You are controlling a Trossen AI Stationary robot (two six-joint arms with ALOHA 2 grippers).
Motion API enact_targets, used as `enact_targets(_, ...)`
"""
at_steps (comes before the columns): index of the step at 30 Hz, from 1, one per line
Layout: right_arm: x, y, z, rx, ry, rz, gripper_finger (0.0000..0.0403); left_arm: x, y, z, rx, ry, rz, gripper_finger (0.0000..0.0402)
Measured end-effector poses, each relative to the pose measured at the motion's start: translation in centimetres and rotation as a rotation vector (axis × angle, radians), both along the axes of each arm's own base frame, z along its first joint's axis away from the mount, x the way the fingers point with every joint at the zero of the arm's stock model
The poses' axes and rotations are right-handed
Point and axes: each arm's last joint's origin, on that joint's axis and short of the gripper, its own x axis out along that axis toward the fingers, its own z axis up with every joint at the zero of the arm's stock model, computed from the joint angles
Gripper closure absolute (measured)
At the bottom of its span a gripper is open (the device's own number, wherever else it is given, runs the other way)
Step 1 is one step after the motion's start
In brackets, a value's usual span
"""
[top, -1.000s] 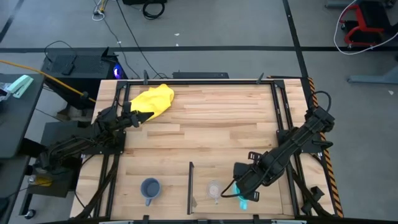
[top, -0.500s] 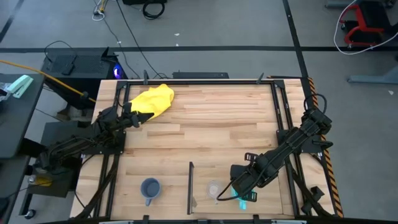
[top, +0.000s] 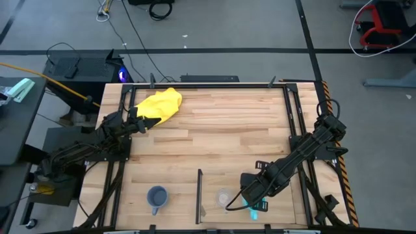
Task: Stack small to large cups/mugs on shelf
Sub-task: Put the blue mug on the shelf
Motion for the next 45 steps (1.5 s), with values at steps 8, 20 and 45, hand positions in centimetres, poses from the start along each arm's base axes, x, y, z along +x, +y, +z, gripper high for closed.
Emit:
enact_targets(8,0.0,0.1,-0.9,0.025,-0.002,-0.015,0.04,0.0,0.0,0.0,0.0,0.0,0.0,0.0386)
enact_targets(20,0.1,0.0,-0.6,0.003,-0.024,-0.021,0.0391,0.0,0.0,0.0,0.0,0.001,0.0,0.0385)
enact_targets(45,-0.5,-0.6,0.9,-0.007,-0.085,-0.035,0.0357,0.0,0.0,0.0,-0.001,0.002,0.0,0.0387)
